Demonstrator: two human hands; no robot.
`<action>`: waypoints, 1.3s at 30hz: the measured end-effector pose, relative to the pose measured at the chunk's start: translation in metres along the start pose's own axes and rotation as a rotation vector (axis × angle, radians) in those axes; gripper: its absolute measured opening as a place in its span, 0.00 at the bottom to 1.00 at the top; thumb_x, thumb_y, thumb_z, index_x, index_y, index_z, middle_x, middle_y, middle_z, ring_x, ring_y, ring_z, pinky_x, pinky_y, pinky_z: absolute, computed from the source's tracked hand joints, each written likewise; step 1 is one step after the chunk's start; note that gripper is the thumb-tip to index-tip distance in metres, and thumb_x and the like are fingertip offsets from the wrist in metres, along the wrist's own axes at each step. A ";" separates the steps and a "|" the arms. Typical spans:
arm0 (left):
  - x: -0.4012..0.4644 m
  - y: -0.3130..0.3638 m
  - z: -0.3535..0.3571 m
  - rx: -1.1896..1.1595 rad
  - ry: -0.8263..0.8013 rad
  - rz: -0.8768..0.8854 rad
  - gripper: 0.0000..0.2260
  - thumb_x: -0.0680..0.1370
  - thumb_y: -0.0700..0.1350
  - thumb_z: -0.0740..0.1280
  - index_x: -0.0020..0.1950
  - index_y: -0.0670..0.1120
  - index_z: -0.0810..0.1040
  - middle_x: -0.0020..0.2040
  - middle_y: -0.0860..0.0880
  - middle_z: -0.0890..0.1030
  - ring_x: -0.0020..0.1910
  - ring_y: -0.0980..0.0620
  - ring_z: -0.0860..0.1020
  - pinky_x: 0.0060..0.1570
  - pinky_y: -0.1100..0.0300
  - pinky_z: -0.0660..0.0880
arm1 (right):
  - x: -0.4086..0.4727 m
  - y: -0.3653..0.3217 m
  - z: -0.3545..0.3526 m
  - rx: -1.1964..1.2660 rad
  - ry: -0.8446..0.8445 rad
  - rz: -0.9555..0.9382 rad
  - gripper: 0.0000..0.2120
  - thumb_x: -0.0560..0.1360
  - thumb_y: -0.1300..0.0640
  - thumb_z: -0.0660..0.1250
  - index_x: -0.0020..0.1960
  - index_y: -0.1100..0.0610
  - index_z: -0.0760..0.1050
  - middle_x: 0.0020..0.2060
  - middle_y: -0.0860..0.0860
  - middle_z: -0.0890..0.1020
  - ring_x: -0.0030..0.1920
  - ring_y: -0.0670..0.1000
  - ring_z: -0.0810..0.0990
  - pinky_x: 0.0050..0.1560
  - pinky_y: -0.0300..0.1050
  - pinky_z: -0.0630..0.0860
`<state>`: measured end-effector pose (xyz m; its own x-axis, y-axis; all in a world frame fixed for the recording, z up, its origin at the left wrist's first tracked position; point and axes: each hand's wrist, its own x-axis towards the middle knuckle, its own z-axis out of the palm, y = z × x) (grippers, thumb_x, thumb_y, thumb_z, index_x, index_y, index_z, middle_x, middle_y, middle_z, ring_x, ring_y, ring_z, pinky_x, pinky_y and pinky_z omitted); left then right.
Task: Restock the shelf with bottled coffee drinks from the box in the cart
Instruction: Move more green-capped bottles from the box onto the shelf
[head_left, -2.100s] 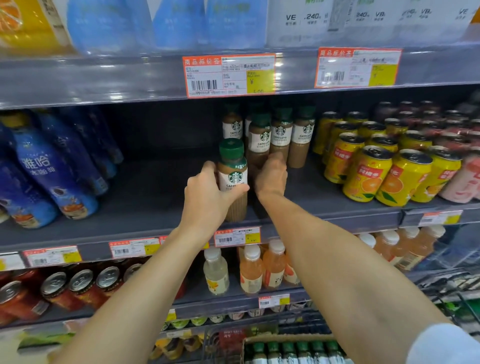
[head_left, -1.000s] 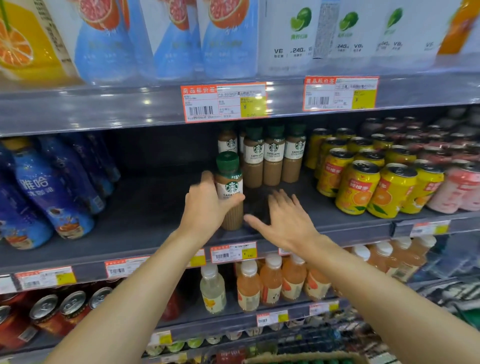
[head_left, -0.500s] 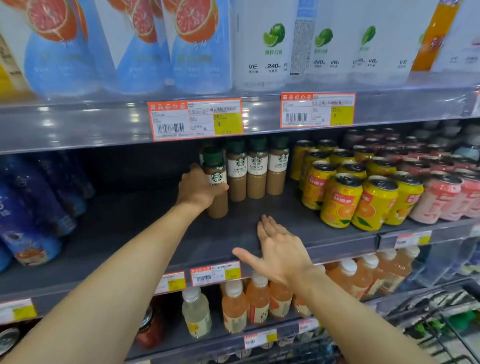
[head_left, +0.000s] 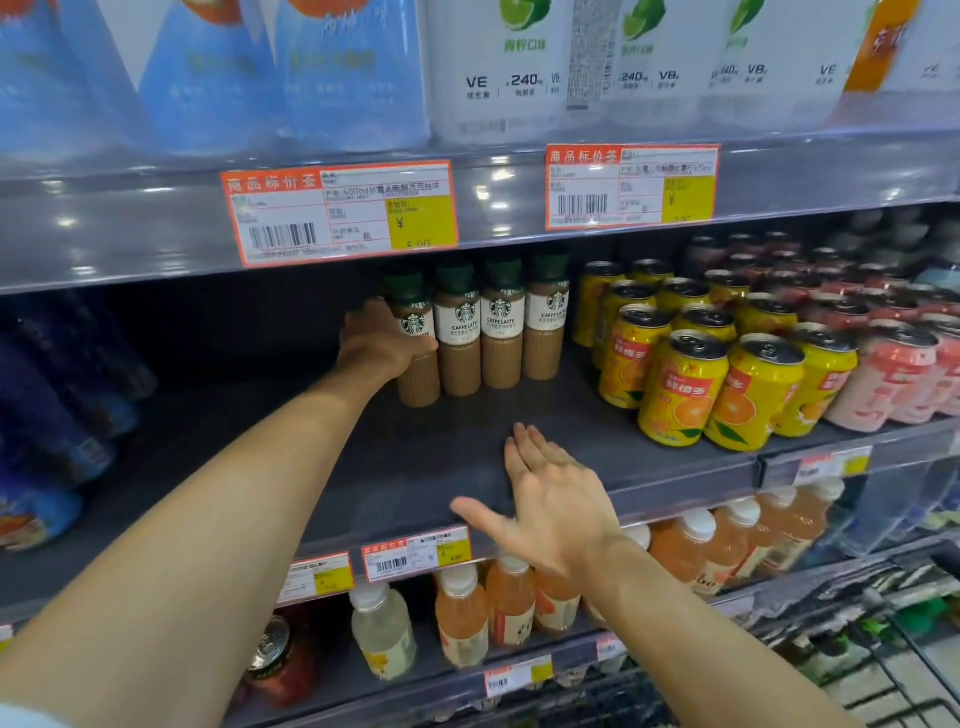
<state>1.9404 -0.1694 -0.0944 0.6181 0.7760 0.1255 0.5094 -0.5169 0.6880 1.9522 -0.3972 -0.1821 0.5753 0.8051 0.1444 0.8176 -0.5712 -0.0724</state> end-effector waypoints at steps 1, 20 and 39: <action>0.002 0.000 0.000 0.006 -0.003 -0.004 0.24 0.68 0.47 0.77 0.61 0.42 0.77 0.58 0.43 0.80 0.57 0.44 0.79 0.52 0.56 0.75 | 0.000 0.000 0.000 0.003 0.002 0.000 0.55 0.66 0.23 0.34 0.78 0.61 0.55 0.78 0.56 0.56 0.79 0.51 0.51 0.76 0.44 0.48; -0.071 -0.021 0.027 0.477 0.002 0.174 0.40 0.77 0.63 0.62 0.78 0.43 0.48 0.76 0.42 0.59 0.73 0.42 0.63 0.68 0.47 0.65 | 0.003 0.003 0.004 0.029 -0.045 0.024 0.54 0.68 0.22 0.40 0.77 0.63 0.57 0.77 0.58 0.59 0.78 0.53 0.55 0.75 0.46 0.54; -0.244 -0.020 0.028 0.998 -0.132 0.236 0.33 0.81 0.63 0.45 0.79 0.42 0.48 0.79 0.44 0.50 0.78 0.48 0.49 0.75 0.50 0.50 | -0.073 0.004 0.023 0.269 0.138 -0.305 0.31 0.79 0.46 0.52 0.72 0.67 0.67 0.74 0.62 0.66 0.75 0.57 0.63 0.73 0.56 0.65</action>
<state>1.7964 -0.3587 -0.1585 0.7968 0.6012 0.0598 0.5942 -0.7618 -0.2580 1.9141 -0.4542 -0.2153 0.3123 0.8916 0.3280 0.9375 -0.2334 -0.2580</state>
